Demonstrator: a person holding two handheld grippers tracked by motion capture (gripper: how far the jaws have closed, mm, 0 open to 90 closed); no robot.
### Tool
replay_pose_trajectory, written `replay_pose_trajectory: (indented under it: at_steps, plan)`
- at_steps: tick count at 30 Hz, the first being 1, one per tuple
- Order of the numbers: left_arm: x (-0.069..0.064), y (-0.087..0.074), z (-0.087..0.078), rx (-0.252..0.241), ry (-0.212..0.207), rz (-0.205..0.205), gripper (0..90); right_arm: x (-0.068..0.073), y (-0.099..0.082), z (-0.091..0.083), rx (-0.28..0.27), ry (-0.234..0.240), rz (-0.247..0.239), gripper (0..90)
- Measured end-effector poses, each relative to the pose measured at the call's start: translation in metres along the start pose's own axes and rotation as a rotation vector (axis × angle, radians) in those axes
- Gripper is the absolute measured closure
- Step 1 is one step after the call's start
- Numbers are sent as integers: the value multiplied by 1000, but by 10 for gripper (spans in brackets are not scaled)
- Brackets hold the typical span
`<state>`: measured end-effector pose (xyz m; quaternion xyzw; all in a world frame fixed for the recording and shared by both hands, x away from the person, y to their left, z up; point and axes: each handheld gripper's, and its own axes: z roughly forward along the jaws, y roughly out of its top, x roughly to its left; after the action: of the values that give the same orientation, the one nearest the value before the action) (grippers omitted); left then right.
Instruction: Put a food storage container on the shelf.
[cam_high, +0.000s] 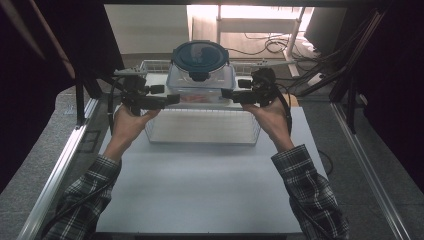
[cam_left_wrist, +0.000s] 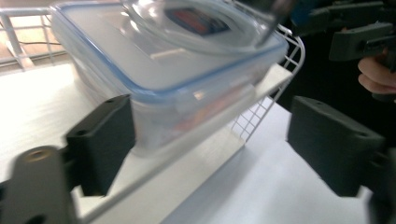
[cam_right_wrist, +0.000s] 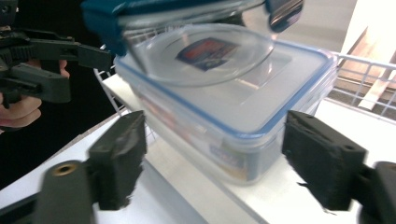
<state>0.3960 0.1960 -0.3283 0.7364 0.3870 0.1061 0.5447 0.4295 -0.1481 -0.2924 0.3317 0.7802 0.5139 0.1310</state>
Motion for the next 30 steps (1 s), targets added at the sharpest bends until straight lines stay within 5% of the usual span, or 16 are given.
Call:
replay_pose_trajectory:
  at_steps: [10,30]
  plan:
    - [-17,-20,-2,41,-54,31,69,14,-16,-7,14,9,-49,65]
    - [-41,-63,1,92,-52,115,44,32,-53,-16,47,25,-91,32]
